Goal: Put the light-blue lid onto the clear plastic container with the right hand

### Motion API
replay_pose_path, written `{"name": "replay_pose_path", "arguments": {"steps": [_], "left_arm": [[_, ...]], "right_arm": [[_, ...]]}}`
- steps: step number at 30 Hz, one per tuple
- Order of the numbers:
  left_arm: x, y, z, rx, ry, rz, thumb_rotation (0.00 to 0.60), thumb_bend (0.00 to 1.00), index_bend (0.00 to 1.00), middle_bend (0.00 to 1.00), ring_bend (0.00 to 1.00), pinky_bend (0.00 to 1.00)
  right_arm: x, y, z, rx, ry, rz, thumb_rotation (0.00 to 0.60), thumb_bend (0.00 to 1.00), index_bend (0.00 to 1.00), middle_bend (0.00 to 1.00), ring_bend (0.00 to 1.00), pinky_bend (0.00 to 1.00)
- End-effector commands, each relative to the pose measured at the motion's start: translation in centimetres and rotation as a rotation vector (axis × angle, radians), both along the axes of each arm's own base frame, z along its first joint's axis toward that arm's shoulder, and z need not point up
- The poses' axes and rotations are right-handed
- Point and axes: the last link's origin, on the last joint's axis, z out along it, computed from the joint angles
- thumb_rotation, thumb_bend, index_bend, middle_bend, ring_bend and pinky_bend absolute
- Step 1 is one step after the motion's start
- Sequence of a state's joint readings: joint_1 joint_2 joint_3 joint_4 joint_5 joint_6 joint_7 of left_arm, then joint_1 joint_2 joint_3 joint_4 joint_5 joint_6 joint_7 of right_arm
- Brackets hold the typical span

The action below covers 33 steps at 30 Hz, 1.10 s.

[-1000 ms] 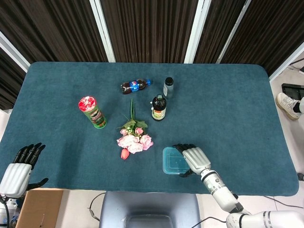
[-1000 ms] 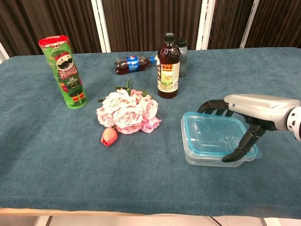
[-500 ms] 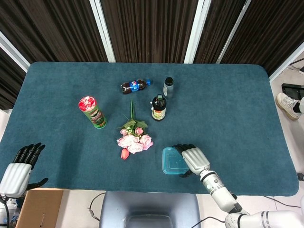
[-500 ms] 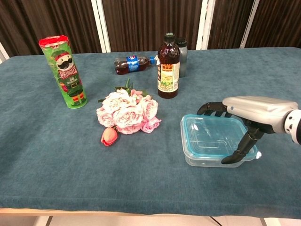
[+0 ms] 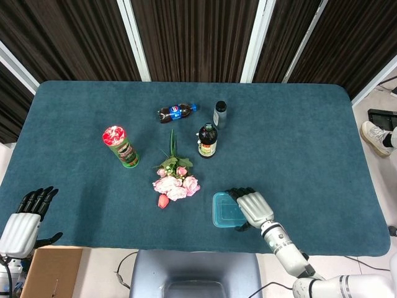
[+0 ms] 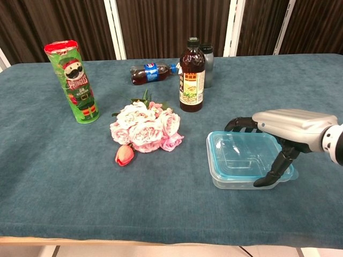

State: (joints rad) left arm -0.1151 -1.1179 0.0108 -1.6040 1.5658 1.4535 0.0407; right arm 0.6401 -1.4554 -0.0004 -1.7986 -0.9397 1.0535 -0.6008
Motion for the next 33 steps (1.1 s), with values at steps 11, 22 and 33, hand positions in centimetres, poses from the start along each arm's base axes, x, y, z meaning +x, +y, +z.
{"name": "replay_pose_path", "arguments": {"steps": [11, 22, 33], "left_arm": [[0.02, -0.03, 0.06, 0.001, -0.002, 0.001, 0.6, 0.44, 0.0, 0.04, 0.04, 0.1], [0.0, -0.05, 0.06, 0.0, -0.003, 0.001, 0.6, 0.44, 0.0, 0.04, 0.04, 0.09], [0.02, -0.02, 0.03, -0.002, -0.005, 0.002, 0.6, 0.44, 0.0, 0.04, 0.04, 0.1]], "right_arm": [[-0.07, -0.14, 0.1, 0.024, 0.01, 0.0, 0.6, 0.26, 0.55, 0.58, 0.45, 0.44], [-0.18, -0.35, 0.43, 0.045, 0.025, 0.002, 0.6, 0.26, 0.19, 0.33, 0.23, 0.3], [-0.15, -0.48, 0.85, 0.063, 0.023, 0.0, 0.6, 0.26, 0.1, 0.26, 0.16, 0.23]]}}
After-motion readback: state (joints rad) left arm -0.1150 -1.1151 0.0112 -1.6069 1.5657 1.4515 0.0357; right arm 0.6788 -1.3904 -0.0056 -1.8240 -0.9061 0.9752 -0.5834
